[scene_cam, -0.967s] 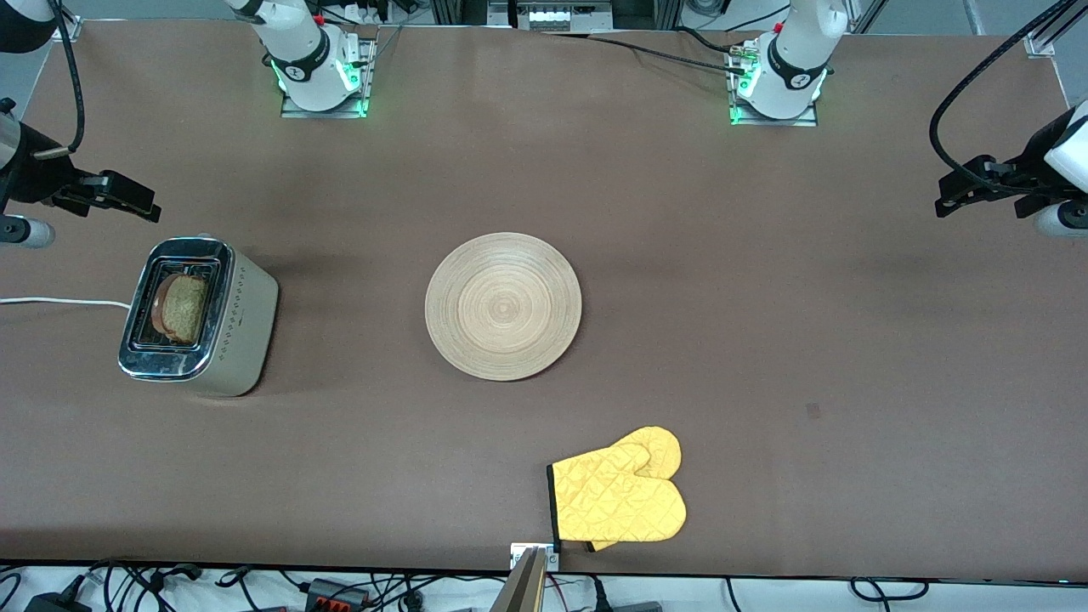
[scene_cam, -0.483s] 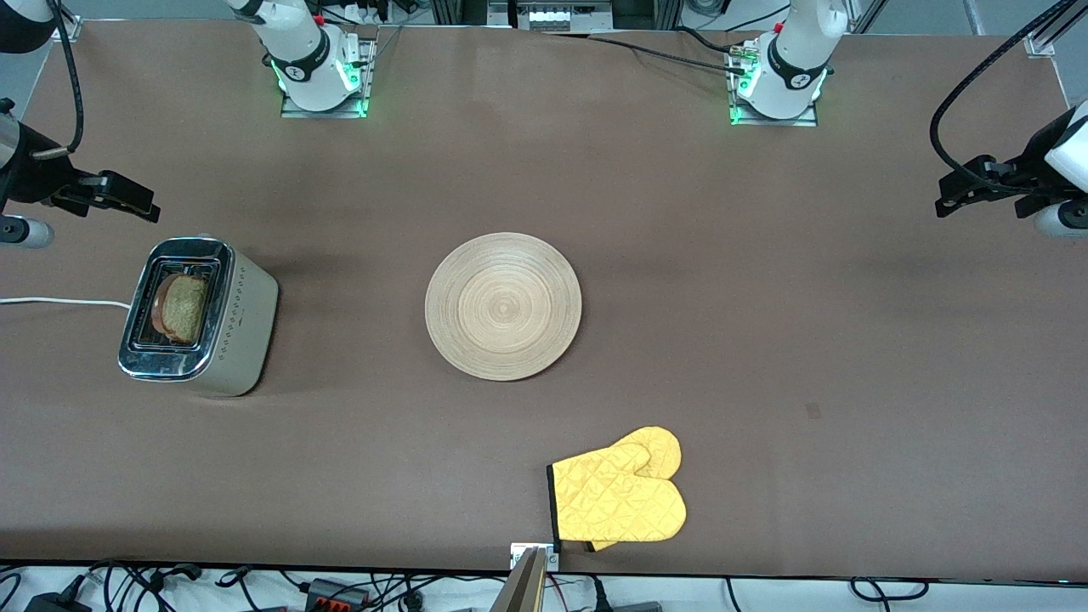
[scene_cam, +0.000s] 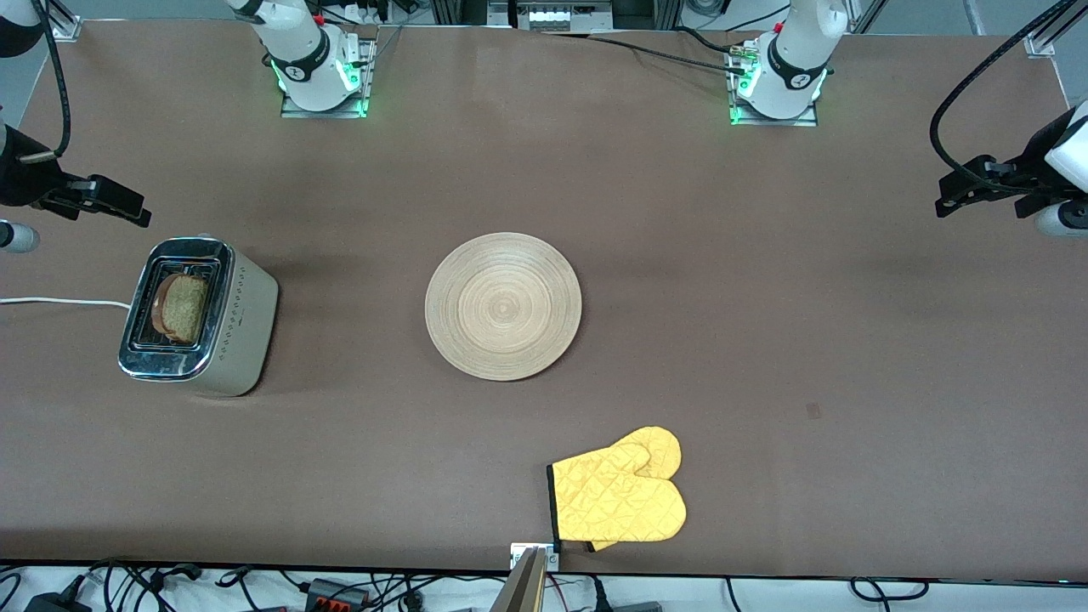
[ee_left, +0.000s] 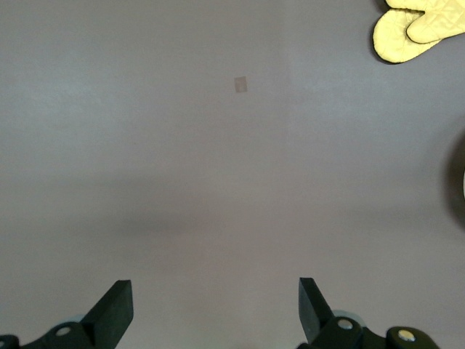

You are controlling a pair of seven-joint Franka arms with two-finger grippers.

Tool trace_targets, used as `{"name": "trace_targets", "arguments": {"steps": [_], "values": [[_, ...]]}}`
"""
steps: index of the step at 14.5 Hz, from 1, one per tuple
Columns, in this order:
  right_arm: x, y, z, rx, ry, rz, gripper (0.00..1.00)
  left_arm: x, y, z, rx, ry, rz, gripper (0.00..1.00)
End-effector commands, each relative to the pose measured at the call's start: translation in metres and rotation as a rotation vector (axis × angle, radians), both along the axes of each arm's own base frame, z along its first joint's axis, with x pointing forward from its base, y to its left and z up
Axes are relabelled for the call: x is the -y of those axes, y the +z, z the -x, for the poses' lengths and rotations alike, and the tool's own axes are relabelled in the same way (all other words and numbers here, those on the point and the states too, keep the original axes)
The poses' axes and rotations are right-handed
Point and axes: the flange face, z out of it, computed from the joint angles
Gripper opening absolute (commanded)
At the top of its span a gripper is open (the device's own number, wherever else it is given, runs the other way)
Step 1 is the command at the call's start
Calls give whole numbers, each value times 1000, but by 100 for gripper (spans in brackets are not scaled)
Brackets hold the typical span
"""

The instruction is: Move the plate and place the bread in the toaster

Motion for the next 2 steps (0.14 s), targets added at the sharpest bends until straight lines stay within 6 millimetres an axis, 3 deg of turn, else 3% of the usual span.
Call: {"name": "trace_targets", "arguments": {"steps": [1,2], "values": [[2,5,-3,5,-6,6,100,0,3,7,6,-15,20,100],[2,5,-2,7,-6,4,100,0,3,7,6,-15,20,100]]}}
